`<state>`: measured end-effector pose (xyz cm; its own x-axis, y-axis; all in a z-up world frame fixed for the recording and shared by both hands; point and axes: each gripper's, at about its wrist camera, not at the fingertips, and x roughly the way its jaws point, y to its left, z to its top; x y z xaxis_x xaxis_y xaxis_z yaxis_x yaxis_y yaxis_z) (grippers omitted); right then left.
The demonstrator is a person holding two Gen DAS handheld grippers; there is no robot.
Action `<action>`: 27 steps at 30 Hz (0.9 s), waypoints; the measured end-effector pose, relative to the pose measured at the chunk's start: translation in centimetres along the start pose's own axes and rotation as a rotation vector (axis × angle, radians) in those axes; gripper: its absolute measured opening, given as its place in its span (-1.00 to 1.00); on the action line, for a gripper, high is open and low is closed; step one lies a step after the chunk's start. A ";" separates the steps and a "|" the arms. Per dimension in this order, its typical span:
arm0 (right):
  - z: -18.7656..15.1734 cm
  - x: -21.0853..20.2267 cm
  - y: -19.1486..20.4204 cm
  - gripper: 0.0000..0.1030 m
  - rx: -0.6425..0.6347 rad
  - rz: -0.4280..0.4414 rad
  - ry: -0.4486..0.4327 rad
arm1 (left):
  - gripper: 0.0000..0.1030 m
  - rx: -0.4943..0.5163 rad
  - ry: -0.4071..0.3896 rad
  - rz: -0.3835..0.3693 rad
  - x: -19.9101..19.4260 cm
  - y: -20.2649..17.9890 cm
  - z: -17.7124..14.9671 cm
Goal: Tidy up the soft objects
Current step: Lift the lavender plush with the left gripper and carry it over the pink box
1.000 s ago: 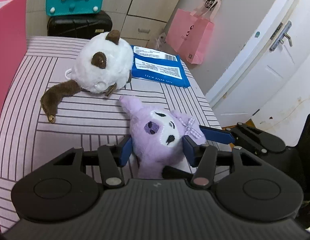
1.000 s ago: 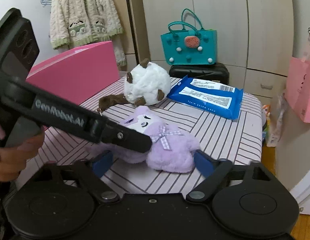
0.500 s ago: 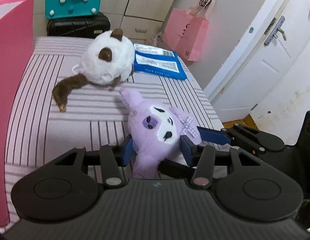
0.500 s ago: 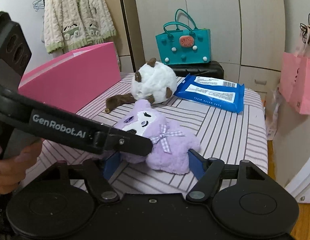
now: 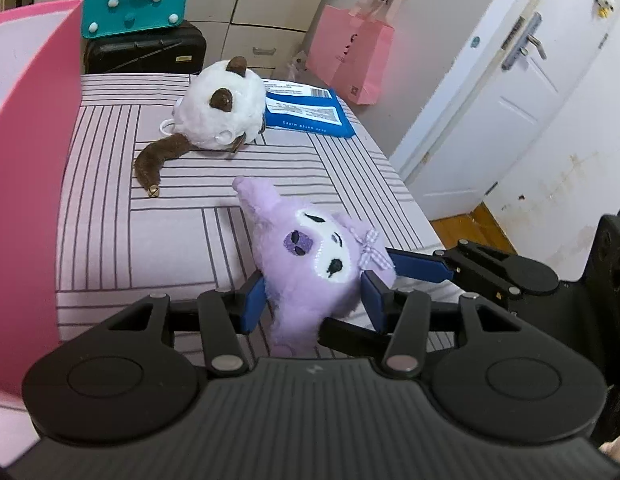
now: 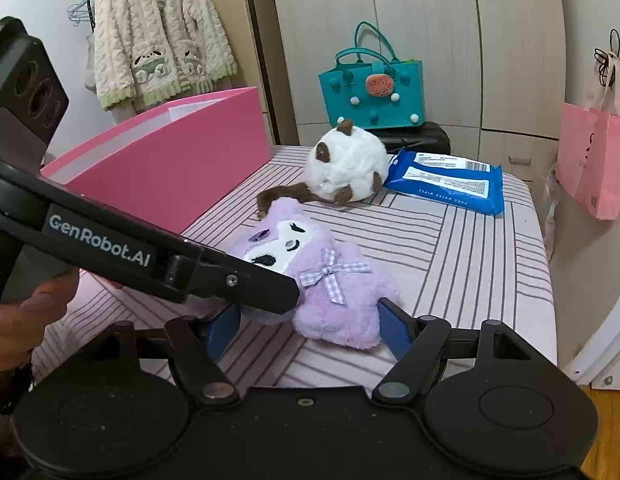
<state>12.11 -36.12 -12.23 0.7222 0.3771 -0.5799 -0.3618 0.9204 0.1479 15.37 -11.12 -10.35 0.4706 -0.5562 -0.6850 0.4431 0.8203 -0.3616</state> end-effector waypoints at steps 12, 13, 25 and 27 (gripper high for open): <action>-0.2 -2.0 3.3 0.52 -0.025 0.028 0.034 | -0.05 0.061 0.068 -0.022 -3.6 0.5 -1.3; -0.2 -2.3 3.7 0.52 -0.037 0.027 0.032 | -0.05 0.061 0.075 -0.021 -3.8 0.5 -1.3; 0.4 -5.3 6.8 0.52 -0.111 0.074 0.026 | -0.05 0.117 0.097 -0.004 -8.4 -0.4 -2.1; 0.5 -5.9 7.4 0.52 -0.130 0.086 0.026 | -0.05 0.111 0.096 -0.009 -9.3 -0.5 -2.3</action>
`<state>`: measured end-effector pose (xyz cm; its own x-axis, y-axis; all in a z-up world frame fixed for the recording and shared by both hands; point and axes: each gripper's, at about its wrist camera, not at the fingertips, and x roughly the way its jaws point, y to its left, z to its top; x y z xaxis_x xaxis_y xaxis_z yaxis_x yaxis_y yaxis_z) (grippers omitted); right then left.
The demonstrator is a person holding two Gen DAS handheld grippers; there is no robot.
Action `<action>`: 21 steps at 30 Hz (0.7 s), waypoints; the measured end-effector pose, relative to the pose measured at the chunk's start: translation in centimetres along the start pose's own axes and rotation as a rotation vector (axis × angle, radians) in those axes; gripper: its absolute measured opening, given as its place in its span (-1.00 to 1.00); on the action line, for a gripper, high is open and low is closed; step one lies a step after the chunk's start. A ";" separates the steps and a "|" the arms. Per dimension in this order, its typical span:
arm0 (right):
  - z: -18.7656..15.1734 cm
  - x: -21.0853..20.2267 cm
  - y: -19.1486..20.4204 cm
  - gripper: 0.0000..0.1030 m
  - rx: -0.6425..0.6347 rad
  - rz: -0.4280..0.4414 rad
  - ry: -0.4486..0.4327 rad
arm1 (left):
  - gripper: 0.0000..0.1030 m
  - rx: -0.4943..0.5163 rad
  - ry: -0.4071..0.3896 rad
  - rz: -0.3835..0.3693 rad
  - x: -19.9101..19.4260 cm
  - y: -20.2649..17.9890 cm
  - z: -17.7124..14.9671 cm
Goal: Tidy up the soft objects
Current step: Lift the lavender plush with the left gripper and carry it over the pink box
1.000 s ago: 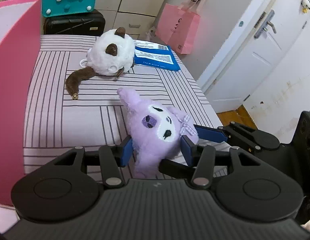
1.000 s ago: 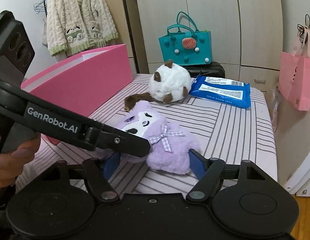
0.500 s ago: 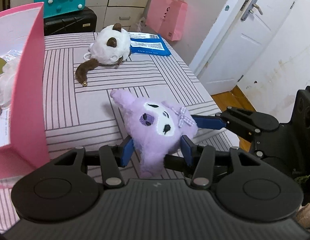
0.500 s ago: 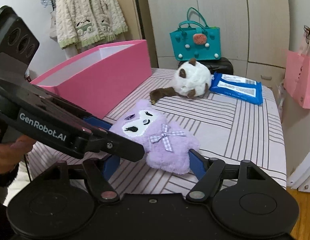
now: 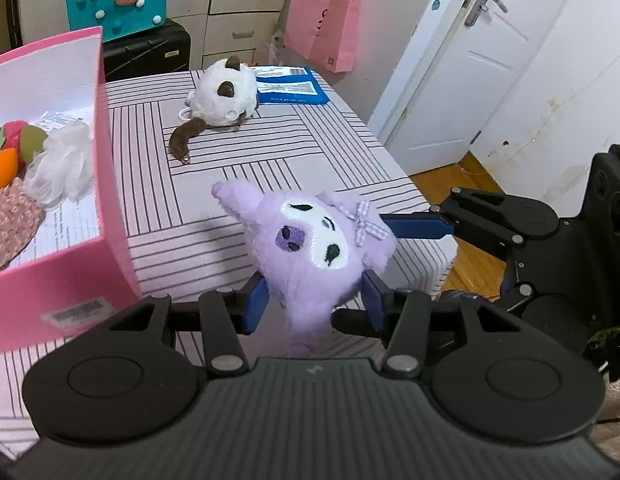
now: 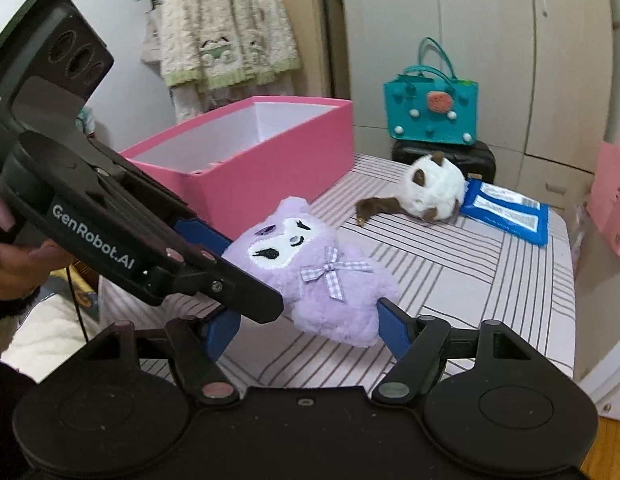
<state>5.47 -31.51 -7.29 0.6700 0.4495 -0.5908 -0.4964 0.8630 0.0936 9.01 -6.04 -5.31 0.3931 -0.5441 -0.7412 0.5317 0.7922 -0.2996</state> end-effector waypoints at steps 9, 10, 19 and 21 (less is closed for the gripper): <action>1.1 -2.4 3.2 0.52 -0.088 0.033 -0.009 | -0.06 -0.027 -0.007 -0.012 -4.2 0.0 -1.0; 1.3 -2.6 3.6 0.53 -0.105 0.026 -0.018 | -0.06 -0.035 -0.010 -0.009 -4.5 0.0 -1.0; 4.3 -2.9 6.6 0.53 -0.216 0.047 -0.048 | -0.06 -0.028 -0.064 0.051 -9.1 0.9 -1.3; 5.1 -2.9 7.3 0.53 -0.238 0.059 -0.052 | -0.06 -0.017 -0.064 0.070 -10.1 1.1 -1.2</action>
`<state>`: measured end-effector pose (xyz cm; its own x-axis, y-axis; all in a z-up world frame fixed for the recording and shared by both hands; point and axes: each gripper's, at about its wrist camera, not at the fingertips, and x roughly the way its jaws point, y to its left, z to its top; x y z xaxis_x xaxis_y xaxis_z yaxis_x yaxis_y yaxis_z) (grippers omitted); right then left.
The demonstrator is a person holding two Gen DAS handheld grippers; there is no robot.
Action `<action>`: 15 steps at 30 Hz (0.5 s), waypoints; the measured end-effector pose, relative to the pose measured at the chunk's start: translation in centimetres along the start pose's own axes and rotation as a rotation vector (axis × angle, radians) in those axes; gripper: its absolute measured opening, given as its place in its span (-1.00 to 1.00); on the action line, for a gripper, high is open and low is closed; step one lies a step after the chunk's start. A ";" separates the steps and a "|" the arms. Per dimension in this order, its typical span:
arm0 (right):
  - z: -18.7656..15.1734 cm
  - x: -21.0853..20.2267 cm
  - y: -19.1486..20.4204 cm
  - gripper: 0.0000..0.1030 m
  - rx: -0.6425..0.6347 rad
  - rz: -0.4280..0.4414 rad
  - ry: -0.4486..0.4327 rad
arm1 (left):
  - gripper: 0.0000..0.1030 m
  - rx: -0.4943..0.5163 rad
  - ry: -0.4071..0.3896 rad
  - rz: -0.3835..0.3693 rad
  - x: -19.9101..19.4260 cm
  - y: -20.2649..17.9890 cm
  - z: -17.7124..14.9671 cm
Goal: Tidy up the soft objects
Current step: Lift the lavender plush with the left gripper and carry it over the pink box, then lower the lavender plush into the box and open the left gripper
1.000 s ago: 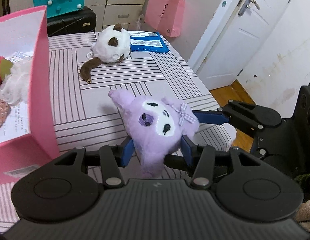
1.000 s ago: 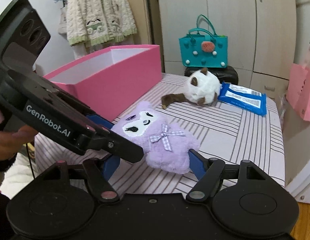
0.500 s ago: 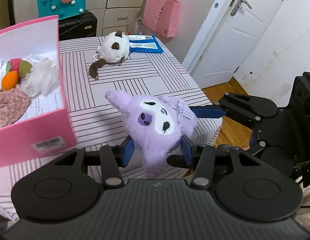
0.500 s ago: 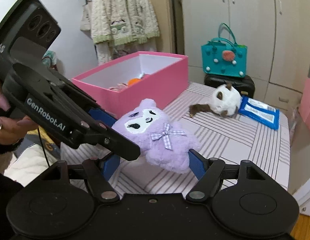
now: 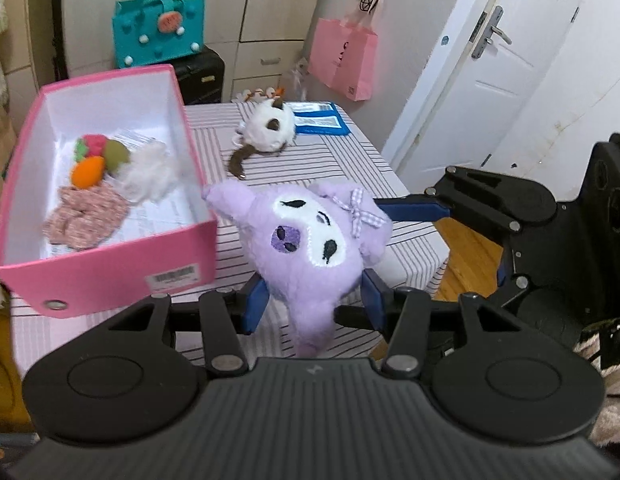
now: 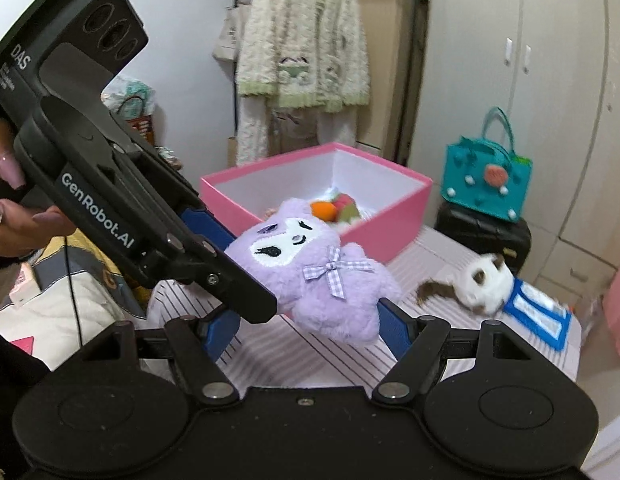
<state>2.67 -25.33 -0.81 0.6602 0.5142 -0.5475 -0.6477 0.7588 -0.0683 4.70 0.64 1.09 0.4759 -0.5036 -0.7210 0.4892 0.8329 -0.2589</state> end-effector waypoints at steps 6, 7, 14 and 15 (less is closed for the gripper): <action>2.3 1.1 1.4 0.53 -0.032 0.024 -0.005 | -0.07 -0.008 0.009 0.049 -1.9 1.7 0.6; 2.7 1.3 1.6 0.53 -0.030 0.030 -0.007 | -0.07 -0.002 0.002 0.059 -2.2 1.9 0.5; 4.6 3.2 2.8 0.53 -0.064 0.028 -0.037 | -0.08 -0.012 -0.061 0.081 -3.6 4.5 0.7; 4.9 3.5 3.0 0.53 -0.071 0.026 -0.039 | -0.07 -0.023 -0.070 0.076 -3.6 5.1 0.8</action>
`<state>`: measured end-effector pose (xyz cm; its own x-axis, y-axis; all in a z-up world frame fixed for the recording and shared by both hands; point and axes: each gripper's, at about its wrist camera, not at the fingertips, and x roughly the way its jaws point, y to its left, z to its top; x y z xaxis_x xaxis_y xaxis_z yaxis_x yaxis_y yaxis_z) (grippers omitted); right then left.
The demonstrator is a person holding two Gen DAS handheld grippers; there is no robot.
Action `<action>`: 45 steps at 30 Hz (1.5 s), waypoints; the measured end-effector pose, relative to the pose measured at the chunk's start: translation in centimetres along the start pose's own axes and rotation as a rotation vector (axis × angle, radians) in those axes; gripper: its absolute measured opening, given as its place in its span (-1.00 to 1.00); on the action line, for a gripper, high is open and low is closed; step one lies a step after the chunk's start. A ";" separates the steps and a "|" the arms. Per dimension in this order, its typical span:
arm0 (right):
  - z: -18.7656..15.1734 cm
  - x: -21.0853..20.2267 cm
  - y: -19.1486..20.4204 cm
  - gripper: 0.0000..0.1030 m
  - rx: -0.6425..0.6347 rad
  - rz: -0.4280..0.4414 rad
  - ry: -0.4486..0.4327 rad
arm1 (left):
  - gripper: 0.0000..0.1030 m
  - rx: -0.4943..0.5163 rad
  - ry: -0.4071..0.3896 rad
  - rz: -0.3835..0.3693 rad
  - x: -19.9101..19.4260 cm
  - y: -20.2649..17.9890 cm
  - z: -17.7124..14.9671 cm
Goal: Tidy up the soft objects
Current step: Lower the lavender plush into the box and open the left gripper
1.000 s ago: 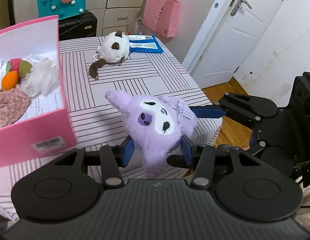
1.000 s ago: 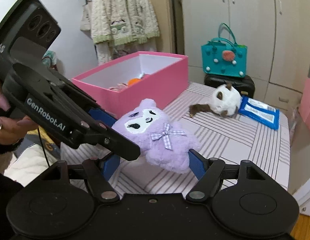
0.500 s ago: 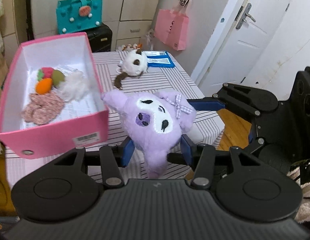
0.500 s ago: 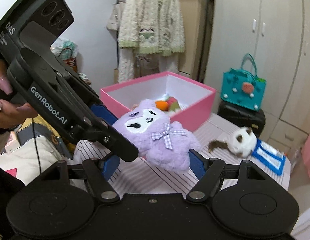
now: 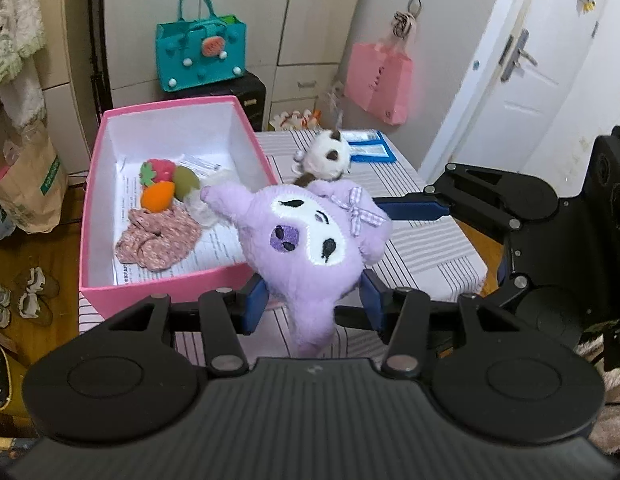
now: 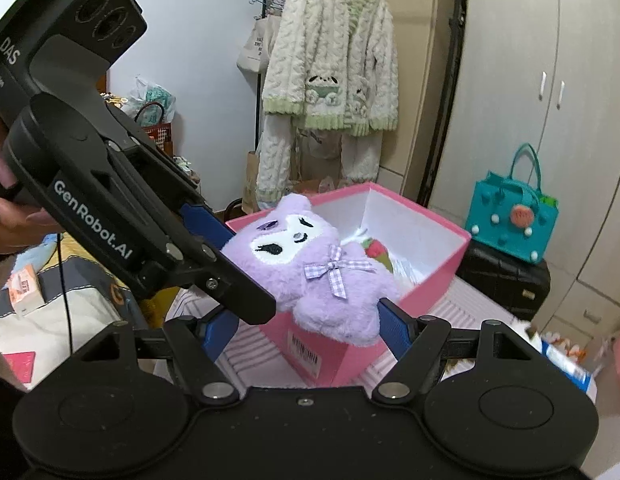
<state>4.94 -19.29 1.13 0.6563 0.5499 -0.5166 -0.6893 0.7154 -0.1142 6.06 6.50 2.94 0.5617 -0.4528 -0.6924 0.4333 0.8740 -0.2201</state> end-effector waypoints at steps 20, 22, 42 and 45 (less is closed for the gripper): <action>5.0 12.5 -6.5 0.50 -0.025 -0.091 0.057 | -0.07 -0.071 -0.067 0.026 8.3 9.2 7.5; 5.6 13.6 -7.4 0.50 -0.015 -0.095 0.074 | -0.07 -0.109 -0.066 0.015 9.6 10.4 8.3; 7.2 23.3 -10.7 0.45 0.045 -0.108 0.279 | -0.07 -0.335 0.025 0.012 17.0 17.3 10.0; 7.2 23.6 -11.3 0.40 0.073 -0.093 0.286 | -0.05 -0.331 0.030 0.019 17.4 17.5 10.2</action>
<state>30.42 -11.31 -3.68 0.5950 0.3445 -0.7262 -0.5998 0.7918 -0.1157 30.58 12.17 -5.96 0.5445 -0.4349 -0.7172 0.1679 0.8943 -0.4148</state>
